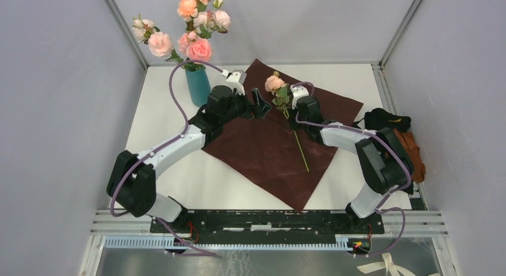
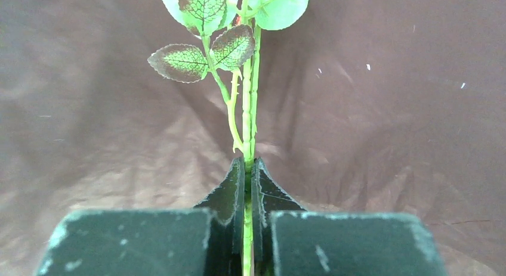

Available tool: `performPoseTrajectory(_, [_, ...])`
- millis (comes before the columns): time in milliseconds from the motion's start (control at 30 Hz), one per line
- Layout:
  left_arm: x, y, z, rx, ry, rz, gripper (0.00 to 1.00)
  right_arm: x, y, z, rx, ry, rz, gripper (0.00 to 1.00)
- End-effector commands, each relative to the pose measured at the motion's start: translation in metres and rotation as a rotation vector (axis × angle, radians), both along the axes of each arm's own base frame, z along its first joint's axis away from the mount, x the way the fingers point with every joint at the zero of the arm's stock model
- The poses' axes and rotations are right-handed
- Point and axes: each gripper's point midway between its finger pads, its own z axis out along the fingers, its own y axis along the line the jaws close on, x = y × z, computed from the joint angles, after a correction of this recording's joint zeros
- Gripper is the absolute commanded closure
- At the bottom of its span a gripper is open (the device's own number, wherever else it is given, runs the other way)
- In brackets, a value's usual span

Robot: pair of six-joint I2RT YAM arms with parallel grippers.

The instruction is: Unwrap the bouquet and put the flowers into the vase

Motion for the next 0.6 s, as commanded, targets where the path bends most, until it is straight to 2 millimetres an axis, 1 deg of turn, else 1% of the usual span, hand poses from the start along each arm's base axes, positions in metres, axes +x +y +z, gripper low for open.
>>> performPoseTrajectory(0, [-0.002,-0.025,0.009,-0.163,0.024,-0.063,0.06,-0.005,0.022,0.093,0.087,-0.237,0.099,1.00])
performPoseTrajectory(100, [-0.008,-0.033,0.011,-0.216,0.036,-0.107,0.07,-0.018,0.022,0.122,0.117,-0.304,0.119,1.00])
performPoseTrajectory(233, [-0.018,-0.042,0.020,-0.294,0.044,-0.168,0.08,-0.034,0.026,0.148,0.157,-0.365,0.147,1.00])
performPoseTrajectory(300, [-0.022,-0.045,0.030,-0.352,0.033,-0.193,0.08,-0.042,0.030,0.156,0.160,-0.382,0.170,1.00])
performPoseTrajectory(333, [-0.023,-0.047,0.038,-0.387,0.011,-0.209,0.09,-0.047,0.033,0.161,0.160,-0.392,0.184,1.00])
performPoseTrajectory(433, [-0.028,-0.050,0.052,-0.476,-0.017,-0.235,0.14,-0.059,0.041,0.174,0.149,-0.422,0.211,1.00])
performPoseTrajectory(500, [-0.030,-0.051,0.058,-0.522,-0.023,-0.249,0.16,-0.065,0.044,0.180,0.150,-0.437,0.219,1.00])
performPoseTrajectory(567, [-0.032,-0.056,0.060,-0.547,-0.016,-0.282,0.16,-0.070,0.049,0.186,0.158,-0.447,0.231,1.00])
